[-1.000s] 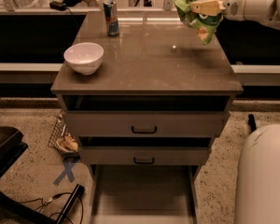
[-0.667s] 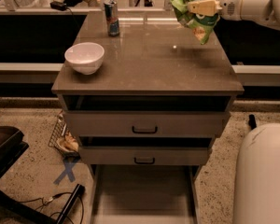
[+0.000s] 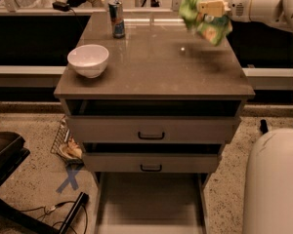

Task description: Pick green rice chip bag from bottom drawer and place on counter

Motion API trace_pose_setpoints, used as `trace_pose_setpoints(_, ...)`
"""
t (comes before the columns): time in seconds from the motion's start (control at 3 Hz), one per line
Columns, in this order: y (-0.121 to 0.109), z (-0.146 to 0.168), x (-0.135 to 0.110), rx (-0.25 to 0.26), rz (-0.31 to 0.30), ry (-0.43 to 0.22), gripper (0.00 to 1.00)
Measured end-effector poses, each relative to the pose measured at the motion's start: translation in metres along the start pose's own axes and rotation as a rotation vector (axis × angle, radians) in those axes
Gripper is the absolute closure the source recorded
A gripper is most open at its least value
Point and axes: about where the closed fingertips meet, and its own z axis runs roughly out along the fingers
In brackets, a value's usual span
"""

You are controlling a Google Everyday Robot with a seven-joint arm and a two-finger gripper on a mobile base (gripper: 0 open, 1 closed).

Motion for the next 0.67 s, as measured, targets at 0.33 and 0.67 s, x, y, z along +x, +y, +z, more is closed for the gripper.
trace_pose_setpoints(0.33, 0.0019, 0.0038, 0.0011, -0.005, 0.001, 0.001, 0.0)
trace_pose_setpoints(0.67, 0.002, 0.004, 0.0012, -0.006, 0.001, 0.001, 0.0)
